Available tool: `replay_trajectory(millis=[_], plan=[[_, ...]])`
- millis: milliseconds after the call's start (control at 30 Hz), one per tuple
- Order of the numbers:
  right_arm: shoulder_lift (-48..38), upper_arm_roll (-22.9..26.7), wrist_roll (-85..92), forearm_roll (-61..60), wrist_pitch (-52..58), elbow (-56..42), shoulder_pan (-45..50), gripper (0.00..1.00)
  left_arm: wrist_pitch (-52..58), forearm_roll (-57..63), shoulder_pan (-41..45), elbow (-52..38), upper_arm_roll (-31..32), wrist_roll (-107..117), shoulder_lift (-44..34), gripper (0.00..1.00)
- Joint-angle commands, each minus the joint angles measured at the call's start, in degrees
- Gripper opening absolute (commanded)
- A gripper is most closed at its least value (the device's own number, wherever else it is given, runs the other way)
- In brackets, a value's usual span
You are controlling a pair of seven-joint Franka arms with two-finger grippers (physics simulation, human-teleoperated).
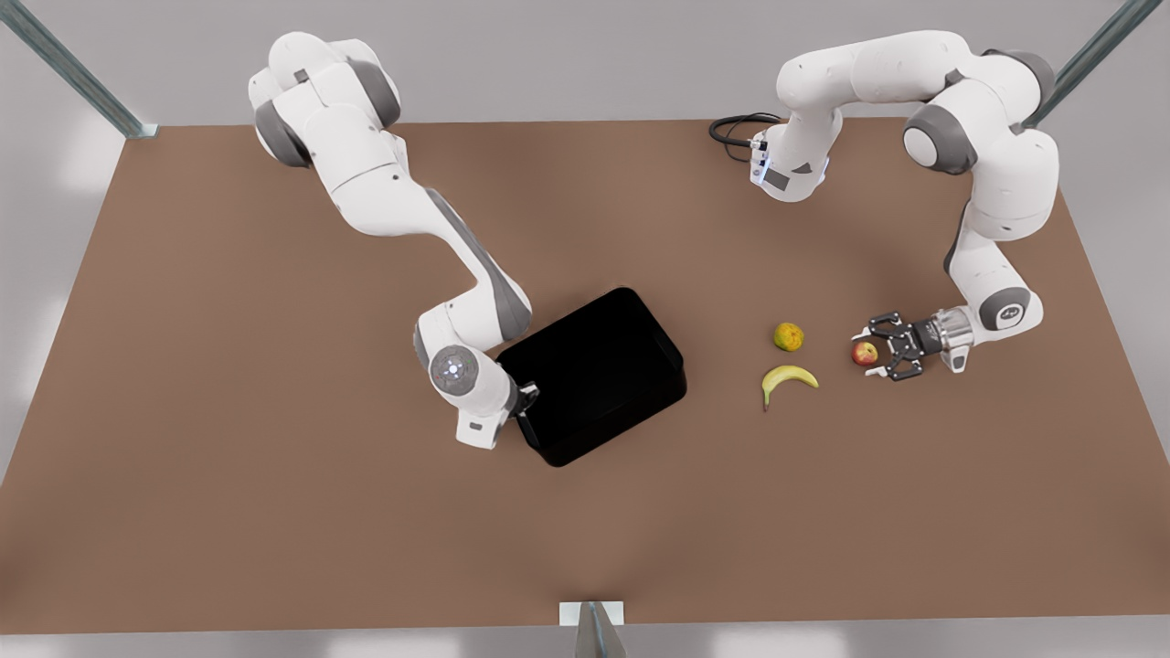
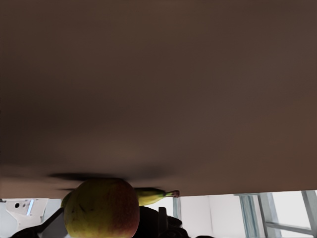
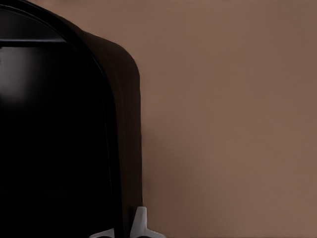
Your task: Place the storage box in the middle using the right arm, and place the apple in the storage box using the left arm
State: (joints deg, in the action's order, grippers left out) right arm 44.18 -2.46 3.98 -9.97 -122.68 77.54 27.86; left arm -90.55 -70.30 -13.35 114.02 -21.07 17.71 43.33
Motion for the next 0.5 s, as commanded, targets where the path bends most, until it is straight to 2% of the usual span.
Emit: replay_trajectory(millis=[0,33,133,167,200,367,400,467], plan=[[0.11,0.0,-0.12,0.13,-0.02,-0.02,0.0,0.21,0.02,-0.37,-0.01,-0.03,-0.02,-0.04,0.0,0.82],[0.2,0.0,-0.03,0.22,-0.02,0.16,0.0,1.0,-0.06,-1.25,-0.01,-0.03,0.07,-0.04,0.17,0.82],[-0.06,0.0,0.76,0.31,0.07,0.07,0.0,1.0,-0.06,-2.21,-0.01,0.23,0.07,-0.83,0.61,0.81],[-0.15,0.0,0.76,0.31,0.07,0.07,0.0,1.0,0.02,-2.3,-0.01,0.41,0.07,-0.83,0.61,0.77],[-0.15,0.0,0.85,0.39,0.07,-0.02,0.0,1.0,0.02,-2.39,-0.01,0.41,0.07,-0.83,0.61,0.67],[-2.25,0.61,0.33,0.66,2.44,-1.42,-0.09,1.0,0.29,-3.44,-0.01,0.85,0.07,-1.27,0.96,0.53],[-4.54,0.7,0.24,0.66,5.77,-1.51,-0.09,1.0,0.37,-3.44,-0.01,0.85,0.07,-1.27,1.31,0.49],[-14.28,6.58,0.15,0.75,24.38,-1.78,-0.17,1.0,0.55,-3.53,-0.01,0.85,0.07,-1.27,1.32,0.37]])
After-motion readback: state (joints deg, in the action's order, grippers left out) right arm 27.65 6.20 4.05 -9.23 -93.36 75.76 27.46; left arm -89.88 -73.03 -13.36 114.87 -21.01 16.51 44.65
